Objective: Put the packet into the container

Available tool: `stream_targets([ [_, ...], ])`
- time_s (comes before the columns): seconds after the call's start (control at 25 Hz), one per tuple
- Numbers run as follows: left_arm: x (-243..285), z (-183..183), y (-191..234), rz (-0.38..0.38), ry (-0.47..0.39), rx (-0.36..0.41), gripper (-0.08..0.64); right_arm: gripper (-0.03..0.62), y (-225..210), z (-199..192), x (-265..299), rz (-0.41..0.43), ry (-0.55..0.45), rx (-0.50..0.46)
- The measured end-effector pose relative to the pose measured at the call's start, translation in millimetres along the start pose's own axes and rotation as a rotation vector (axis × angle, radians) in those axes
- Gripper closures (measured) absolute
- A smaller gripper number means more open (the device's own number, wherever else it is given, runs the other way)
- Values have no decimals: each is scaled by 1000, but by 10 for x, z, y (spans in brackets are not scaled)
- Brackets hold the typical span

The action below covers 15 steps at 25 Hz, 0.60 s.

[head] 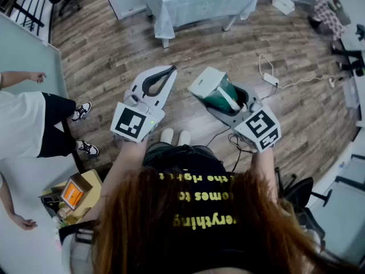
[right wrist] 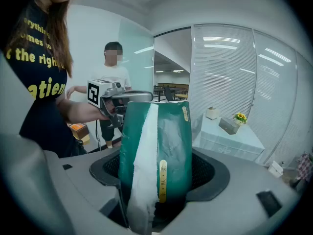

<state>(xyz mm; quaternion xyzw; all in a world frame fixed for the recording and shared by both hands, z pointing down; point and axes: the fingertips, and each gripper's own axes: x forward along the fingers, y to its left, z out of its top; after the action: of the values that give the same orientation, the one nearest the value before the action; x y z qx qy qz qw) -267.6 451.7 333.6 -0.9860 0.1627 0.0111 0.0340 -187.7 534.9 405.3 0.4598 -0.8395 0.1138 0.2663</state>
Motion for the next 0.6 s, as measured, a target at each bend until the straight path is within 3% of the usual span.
stream_targets([
  [0.36,43,32,-40,3,0,9,558,233,-176,140,-72,-60,-91,18],
  [0.6,76,28,-87,0,1,17,558,232,-289,332,-146,-125,-247,65],
])
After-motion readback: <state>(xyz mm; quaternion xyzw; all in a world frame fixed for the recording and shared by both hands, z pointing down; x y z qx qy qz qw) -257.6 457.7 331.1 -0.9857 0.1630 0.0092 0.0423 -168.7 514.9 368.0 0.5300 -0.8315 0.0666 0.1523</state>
